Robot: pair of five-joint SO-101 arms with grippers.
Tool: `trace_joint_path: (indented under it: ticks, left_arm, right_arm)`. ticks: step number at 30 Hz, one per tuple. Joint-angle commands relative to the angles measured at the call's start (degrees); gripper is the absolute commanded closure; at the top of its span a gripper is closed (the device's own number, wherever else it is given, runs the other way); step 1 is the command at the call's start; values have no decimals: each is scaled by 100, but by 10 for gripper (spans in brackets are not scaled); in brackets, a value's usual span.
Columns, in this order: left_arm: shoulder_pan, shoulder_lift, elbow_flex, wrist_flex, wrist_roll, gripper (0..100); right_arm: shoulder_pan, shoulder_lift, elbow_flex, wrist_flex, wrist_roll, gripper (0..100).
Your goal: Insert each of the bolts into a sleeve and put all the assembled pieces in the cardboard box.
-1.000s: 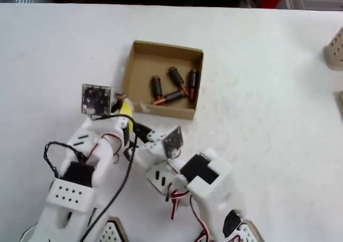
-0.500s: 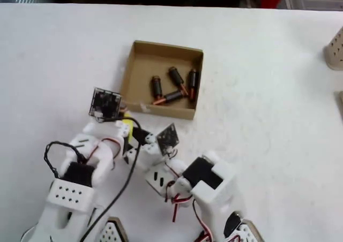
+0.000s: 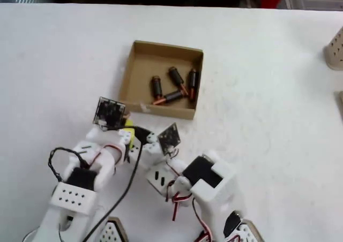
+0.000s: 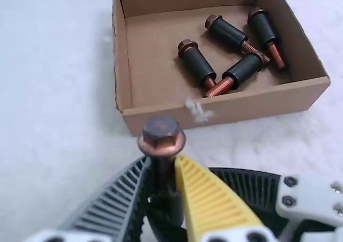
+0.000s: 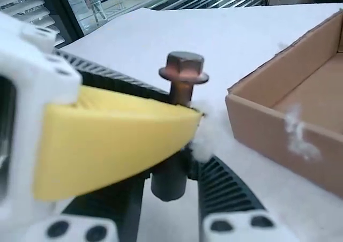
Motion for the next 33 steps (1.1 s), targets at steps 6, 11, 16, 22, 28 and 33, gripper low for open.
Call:
trace_joint_path:
  ticks: [6, 11, 16, 22, 28, 33]
  left_arm:
    - [-92, 75, 35, 53, -18, 773]
    - [-84, 57, -88, 422, -53, 667]
    - [-110, -391, -193, 703, -53, 707]
    - [-110, -1815, -316, 1556, -9, 710]
    - [-444, -3398, -967, 2505, 607, 710]
    - [-919, -3187, -1266, 2312, 1064, 721]
  right_arm:
    - [136, -277, -26, -259, 18, 982]
    - [136, -259, -26, -259, 18, 982]
    - [127, -251, -26, -251, 18, 982]
    - [119, -251, -26, -251, 26, 982]
    - [119, -251, -26, -251, 26, 982]
    - [110, -251, -26, -251, 26, 982]
